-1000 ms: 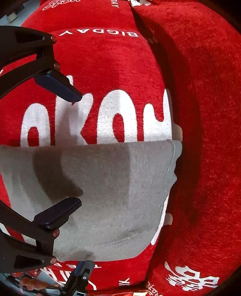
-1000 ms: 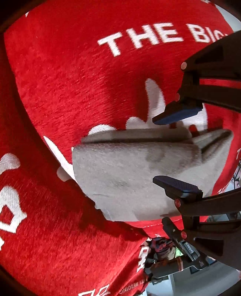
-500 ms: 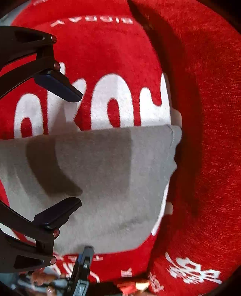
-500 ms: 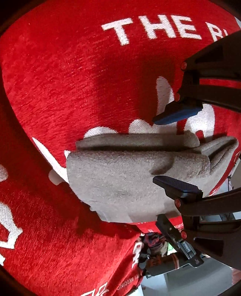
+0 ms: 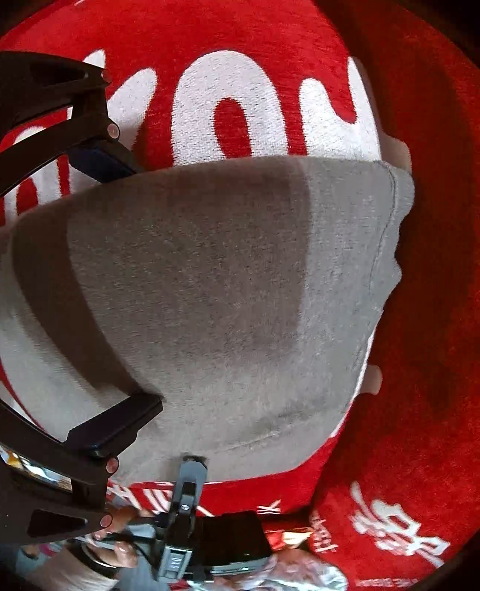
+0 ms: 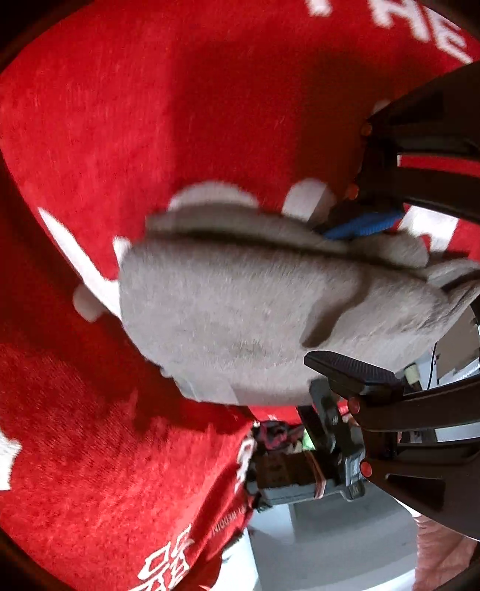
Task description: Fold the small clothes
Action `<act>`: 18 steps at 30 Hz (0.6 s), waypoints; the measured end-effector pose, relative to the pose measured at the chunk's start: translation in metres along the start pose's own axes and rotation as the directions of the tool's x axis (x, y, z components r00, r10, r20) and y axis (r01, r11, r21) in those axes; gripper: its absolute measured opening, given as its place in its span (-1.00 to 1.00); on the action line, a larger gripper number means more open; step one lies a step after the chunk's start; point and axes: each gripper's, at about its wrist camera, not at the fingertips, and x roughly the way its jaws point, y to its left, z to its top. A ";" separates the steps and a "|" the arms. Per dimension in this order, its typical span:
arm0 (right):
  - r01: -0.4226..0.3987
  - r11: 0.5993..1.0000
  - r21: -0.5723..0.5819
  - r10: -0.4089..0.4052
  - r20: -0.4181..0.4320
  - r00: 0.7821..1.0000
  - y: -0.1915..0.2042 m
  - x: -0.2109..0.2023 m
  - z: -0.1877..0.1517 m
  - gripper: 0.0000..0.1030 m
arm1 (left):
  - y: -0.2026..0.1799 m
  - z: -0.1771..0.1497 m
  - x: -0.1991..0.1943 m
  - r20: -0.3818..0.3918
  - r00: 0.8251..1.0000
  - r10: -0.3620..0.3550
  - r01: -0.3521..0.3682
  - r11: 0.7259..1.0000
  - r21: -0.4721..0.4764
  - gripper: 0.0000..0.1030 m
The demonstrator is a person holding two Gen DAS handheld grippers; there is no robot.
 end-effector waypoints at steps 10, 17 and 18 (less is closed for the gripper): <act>-0.169 0.980 0.106 0.166 0.041 0.985 0.022 0.003 -0.018 -0.40 | 0.001 -0.014 -0.042 0.096 0.991 -0.091 0.091 0.996 0.008 -0.17; -0.267 0.960 0.083 0.265 0.036 0.964 0.071 0.000 -0.050 -0.41 | 0.004 -0.050 -0.094 0.147 0.981 -0.126 0.125 0.992 0.017 -0.17; -0.278 0.956 0.090 0.276 0.034 0.961 0.074 0.002 -0.054 -0.41 | 0.008 -0.055 -0.100 0.148 0.981 -0.127 0.127 0.992 0.010 -0.17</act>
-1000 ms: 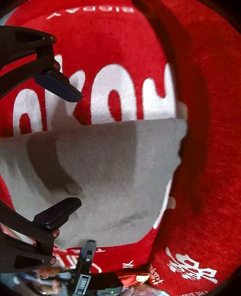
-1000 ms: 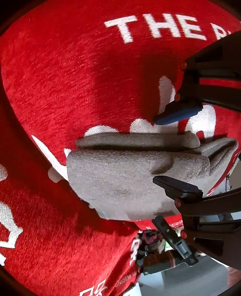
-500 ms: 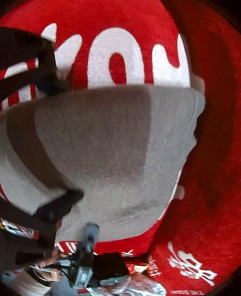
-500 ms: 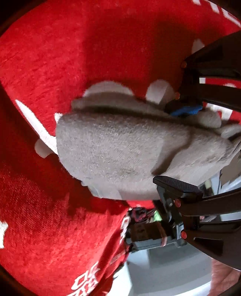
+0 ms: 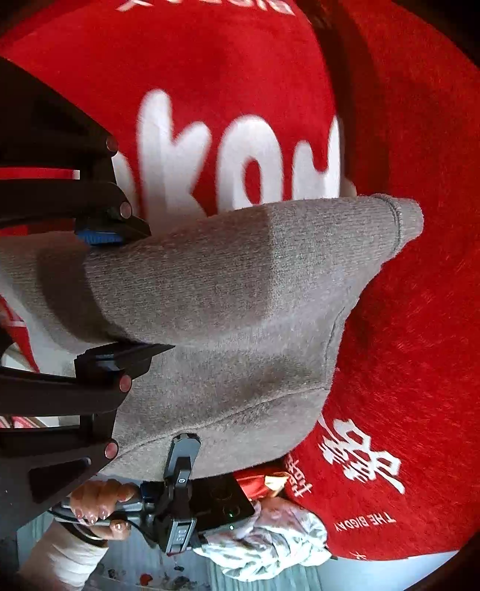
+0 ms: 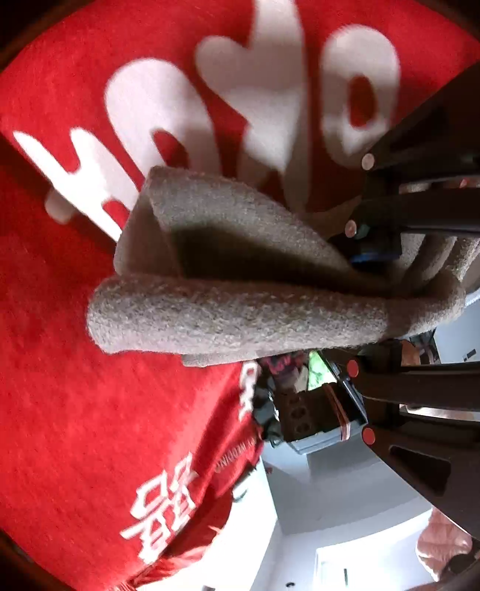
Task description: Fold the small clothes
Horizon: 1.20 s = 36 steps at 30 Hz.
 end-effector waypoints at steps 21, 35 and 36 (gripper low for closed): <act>0.737 0.624 -0.259 -0.735 0.125 0.666 0.018 0.057 -0.040 -0.43 | 0.075 -0.077 -0.035 0.013 0.940 0.341 -0.340 0.938 -0.073 0.29; 0.760 0.623 -0.184 -0.737 0.187 0.649 0.053 0.030 -0.105 -0.44 | 0.045 -0.091 -0.047 0.004 0.900 0.437 -0.436 0.899 -0.049 0.95; 0.764 0.619 -0.183 -0.741 0.188 0.645 0.056 0.031 -0.110 -0.44 | 0.042 -0.092 -0.050 0.025 0.895 0.446 -0.444 0.895 -0.047 0.96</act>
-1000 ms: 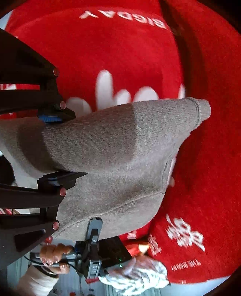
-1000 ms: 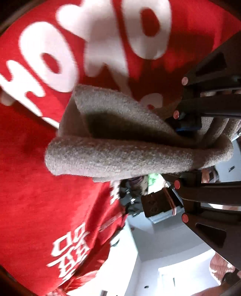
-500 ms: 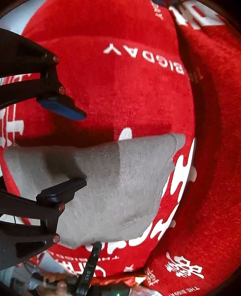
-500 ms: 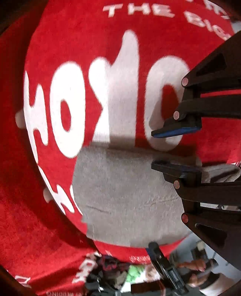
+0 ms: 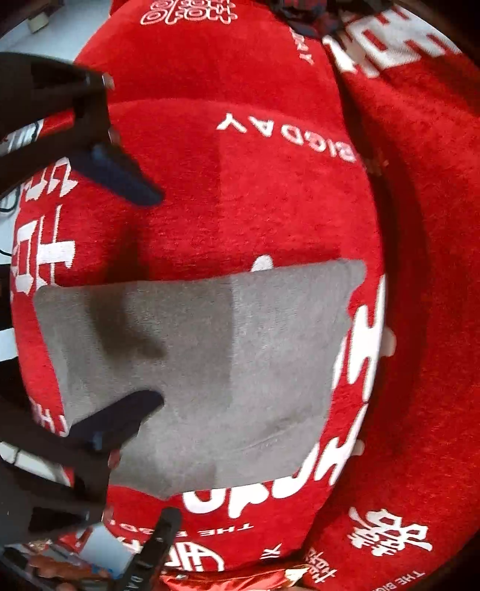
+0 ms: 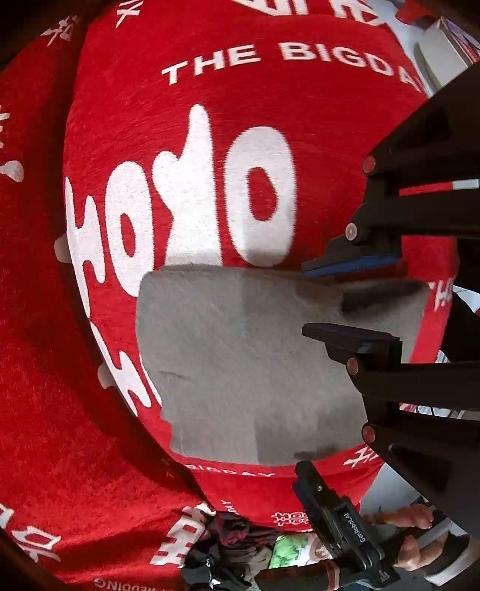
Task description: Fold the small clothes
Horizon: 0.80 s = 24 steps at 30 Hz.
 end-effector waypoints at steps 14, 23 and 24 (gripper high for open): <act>0.111 0.994 -0.021 -0.111 0.029 0.993 0.038 0.001 -0.016 0.71 | 0.000 -0.015 -0.008 -0.005 0.997 0.073 -0.073 0.997 -0.019 0.97; 0.197 0.980 -0.022 -0.196 0.043 0.980 0.046 0.000 -0.024 0.71 | 0.010 -0.023 -0.014 -0.002 0.995 0.097 -0.097 0.994 -0.050 0.97; 0.203 0.979 -0.021 -0.202 0.043 0.979 0.046 0.000 -0.024 0.71 | 0.011 -0.023 -0.015 -0.001 0.995 0.096 -0.095 0.994 -0.049 0.97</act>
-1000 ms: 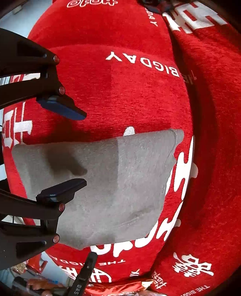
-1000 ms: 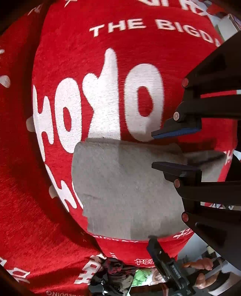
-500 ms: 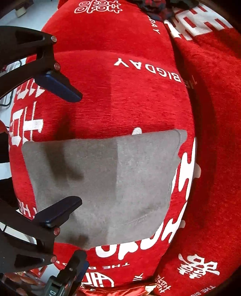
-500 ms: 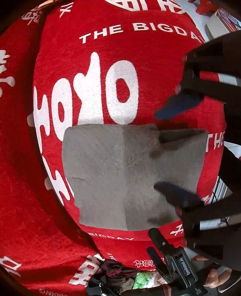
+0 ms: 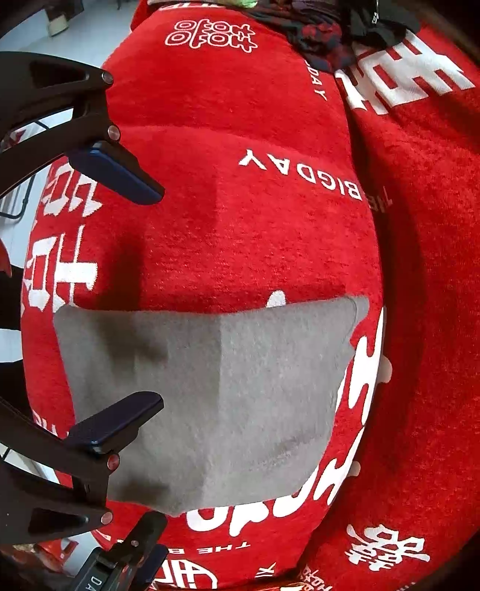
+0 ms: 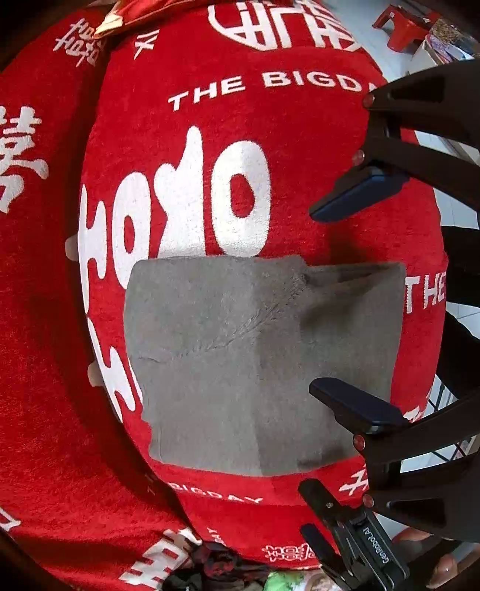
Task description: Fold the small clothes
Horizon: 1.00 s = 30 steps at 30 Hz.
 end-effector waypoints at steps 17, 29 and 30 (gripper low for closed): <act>0.095 0.995 -0.018 -0.094 0.026 0.995 0.016 -0.005 -0.006 0.71 | 0.004 -0.004 -0.007 -0.009 1.000 0.021 -0.021 0.999 0.038 0.97; 0.118 0.992 -0.031 -0.117 0.037 0.992 0.024 -0.009 -0.006 0.71 | 0.005 -0.005 -0.010 0.008 0.999 0.053 -0.053 0.997 0.053 0.97; 0.120 0.992 -0.033 -0.119 0.038 0.992 0.025 -0.009 -0.006 0.71 | 0.005 -0.005 -0.010 0.010 0.998 0.060 -0.061 0.997 0.055 0.97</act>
